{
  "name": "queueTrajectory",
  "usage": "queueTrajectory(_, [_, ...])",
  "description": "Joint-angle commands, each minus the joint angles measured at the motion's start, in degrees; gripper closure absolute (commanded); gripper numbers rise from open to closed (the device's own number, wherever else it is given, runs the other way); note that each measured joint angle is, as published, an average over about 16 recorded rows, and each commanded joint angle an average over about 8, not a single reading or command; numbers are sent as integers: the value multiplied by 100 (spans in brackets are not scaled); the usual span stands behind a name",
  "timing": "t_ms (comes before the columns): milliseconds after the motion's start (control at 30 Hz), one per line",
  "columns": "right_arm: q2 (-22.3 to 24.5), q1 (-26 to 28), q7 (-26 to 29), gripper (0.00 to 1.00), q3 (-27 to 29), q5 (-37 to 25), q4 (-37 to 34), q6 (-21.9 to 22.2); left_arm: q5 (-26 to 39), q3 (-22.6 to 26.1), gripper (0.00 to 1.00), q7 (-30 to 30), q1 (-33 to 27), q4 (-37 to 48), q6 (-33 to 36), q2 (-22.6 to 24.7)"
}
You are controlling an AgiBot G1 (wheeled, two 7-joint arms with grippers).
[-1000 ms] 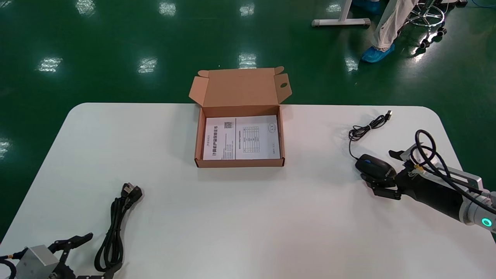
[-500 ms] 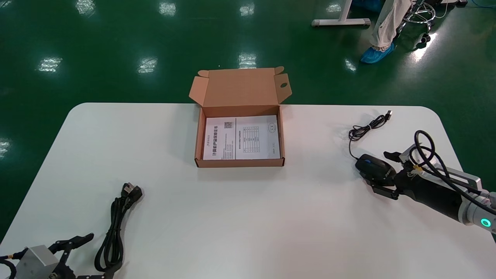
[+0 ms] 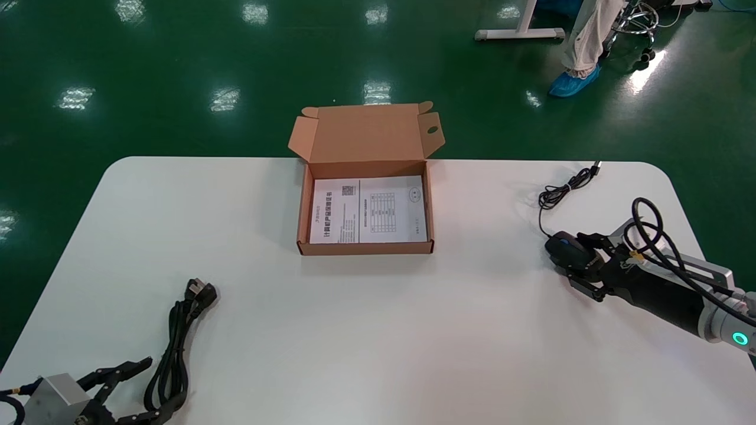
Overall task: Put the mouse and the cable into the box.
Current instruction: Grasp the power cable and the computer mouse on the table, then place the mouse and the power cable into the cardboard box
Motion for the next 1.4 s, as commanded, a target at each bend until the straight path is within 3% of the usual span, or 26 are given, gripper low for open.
queueTrajectory(33, [-1,0,-1,100,0,1,0,-1,0,0,100,0,0,0,0,0])
queueTrajectory(733, [-45,-25,-60,100,60,49,88,101,-6,-10,100,77,-74,119,67,34])
queueTrajectory(1067, [-272,11,-423,100,349,214,289,719,36,-313,100,498,-190,66,-284,238])
queueTrajectory(1400, [-581,331,-953,100,650,349,365,1244,-110,-737,100,1183,-773,13,-310,672])
